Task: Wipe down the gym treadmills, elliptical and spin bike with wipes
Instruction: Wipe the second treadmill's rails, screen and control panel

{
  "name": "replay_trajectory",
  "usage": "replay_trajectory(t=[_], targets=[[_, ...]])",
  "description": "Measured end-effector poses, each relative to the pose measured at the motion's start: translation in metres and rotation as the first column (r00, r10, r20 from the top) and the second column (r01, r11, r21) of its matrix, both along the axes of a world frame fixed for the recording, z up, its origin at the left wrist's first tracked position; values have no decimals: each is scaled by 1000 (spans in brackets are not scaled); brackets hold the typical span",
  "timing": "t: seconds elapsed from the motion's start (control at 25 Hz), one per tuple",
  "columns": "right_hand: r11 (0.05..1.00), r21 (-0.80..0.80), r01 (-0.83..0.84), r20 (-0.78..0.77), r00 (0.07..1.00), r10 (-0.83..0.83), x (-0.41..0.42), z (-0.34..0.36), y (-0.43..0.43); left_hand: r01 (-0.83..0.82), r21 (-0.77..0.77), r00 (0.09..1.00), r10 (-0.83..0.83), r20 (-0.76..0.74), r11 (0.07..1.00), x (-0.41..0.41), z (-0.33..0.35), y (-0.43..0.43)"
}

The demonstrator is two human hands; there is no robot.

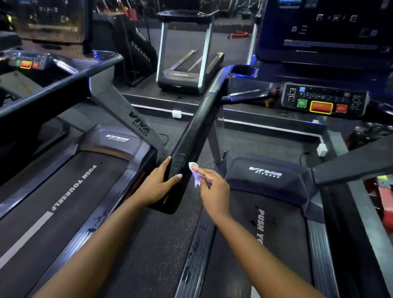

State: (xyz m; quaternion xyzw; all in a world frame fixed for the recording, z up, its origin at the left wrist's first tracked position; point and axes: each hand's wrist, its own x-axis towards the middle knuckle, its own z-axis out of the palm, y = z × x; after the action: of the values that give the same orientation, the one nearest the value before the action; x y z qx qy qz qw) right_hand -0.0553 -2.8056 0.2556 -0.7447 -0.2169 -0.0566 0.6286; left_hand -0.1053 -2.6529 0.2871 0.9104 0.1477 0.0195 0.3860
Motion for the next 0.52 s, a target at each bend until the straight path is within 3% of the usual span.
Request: replay_trajectory(t=[0.28, 0.52], targets=[[993, -50, 106, -61, 992, -109, 44, 22, -40, 142, 198, 977, -170, 131, 970, 39, 29, -16], [964, -135, 229, -27, 972, -235, 116, 24, -100, 420, 341, 891, -453, 20, 841, 138, 25, -63]])
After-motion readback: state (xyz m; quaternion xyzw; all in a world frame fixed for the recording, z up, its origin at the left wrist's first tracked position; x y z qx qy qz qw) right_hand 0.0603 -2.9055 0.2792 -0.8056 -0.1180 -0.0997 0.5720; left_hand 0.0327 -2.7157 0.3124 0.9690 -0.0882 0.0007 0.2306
